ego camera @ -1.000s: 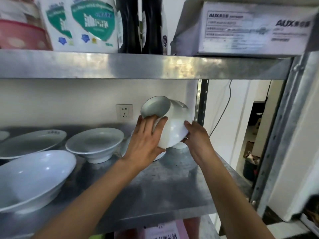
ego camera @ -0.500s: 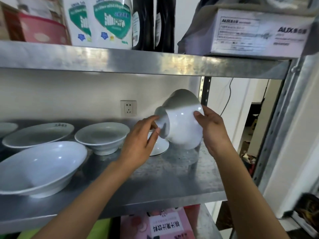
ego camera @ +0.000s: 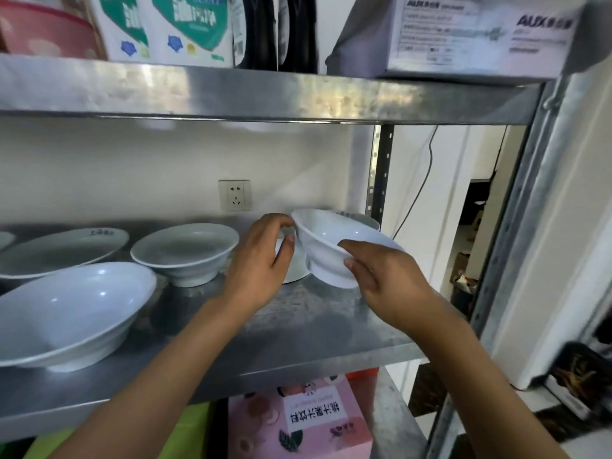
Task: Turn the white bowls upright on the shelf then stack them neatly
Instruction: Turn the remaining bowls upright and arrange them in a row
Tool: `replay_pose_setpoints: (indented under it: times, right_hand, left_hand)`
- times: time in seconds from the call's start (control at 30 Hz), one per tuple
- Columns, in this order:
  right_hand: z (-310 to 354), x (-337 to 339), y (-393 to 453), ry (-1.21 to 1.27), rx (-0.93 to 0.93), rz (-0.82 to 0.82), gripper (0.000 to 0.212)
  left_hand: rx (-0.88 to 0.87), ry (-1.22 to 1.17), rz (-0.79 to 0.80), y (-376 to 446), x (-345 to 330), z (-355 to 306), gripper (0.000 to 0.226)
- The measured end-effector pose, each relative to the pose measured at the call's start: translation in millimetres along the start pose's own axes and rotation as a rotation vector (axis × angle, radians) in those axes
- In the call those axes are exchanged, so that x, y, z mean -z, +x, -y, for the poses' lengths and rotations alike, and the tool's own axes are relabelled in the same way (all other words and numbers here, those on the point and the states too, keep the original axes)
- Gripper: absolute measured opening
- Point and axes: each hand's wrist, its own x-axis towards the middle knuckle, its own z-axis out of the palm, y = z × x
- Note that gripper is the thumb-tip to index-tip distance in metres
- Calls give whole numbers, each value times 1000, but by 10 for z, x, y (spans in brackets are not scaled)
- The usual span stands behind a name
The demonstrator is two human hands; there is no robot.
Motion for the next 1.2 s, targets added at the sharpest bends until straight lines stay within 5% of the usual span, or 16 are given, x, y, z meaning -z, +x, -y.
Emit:
replay_pose_setpoints:
  times: [0.2,0.43,0.8,1.03,1.2]
  right_hand:
    - [-138,-70,-222,-229,66,69,31]
    - [-392,-47,-458,-368,-5,130,36]
    - [-583,34,-606,-352,-71,236,30]
    - [-538,189,-391,-33,-346,341,43]
    - [-479,46,-150,6,-399,243,41]
  left_hand:
    - [30,-67,25,-12,-131,-55,25]
    - [14,-19,385,-165,-423,-255,62]
    - [86,22,383,-15,-598,16,53]
    - [62,207,345,74,-668,360,41]
    - [214,406,317,194,-646,554,55]
